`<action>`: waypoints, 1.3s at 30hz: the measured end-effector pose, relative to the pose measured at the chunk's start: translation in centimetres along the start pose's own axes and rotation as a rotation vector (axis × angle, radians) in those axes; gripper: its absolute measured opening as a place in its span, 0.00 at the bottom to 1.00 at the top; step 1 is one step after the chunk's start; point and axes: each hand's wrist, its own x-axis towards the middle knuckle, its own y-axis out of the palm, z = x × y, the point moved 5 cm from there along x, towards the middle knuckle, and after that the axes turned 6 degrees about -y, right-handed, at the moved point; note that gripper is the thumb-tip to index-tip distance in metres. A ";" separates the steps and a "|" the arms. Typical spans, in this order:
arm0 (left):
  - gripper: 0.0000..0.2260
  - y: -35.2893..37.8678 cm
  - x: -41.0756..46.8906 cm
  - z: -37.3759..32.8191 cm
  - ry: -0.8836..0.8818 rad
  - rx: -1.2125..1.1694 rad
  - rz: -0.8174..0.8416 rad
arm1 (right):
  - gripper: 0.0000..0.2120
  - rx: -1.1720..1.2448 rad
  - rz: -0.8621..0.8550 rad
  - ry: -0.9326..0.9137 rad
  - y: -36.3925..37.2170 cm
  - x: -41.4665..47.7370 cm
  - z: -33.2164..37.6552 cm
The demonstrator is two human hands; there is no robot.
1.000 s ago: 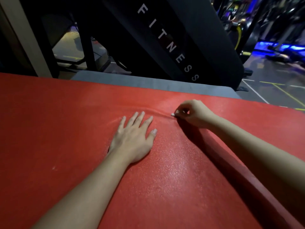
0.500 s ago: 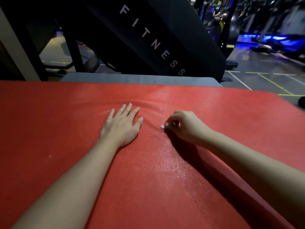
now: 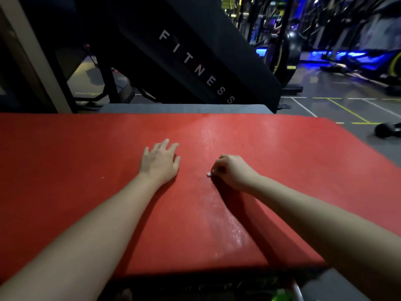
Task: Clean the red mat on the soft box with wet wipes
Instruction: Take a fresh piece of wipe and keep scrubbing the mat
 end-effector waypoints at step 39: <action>0.30 -0.3 -17.3 3.8 0.118 -0.026 0.450 | 0.09 0.056 0.109 0.149 -1.5 -14.3 6.8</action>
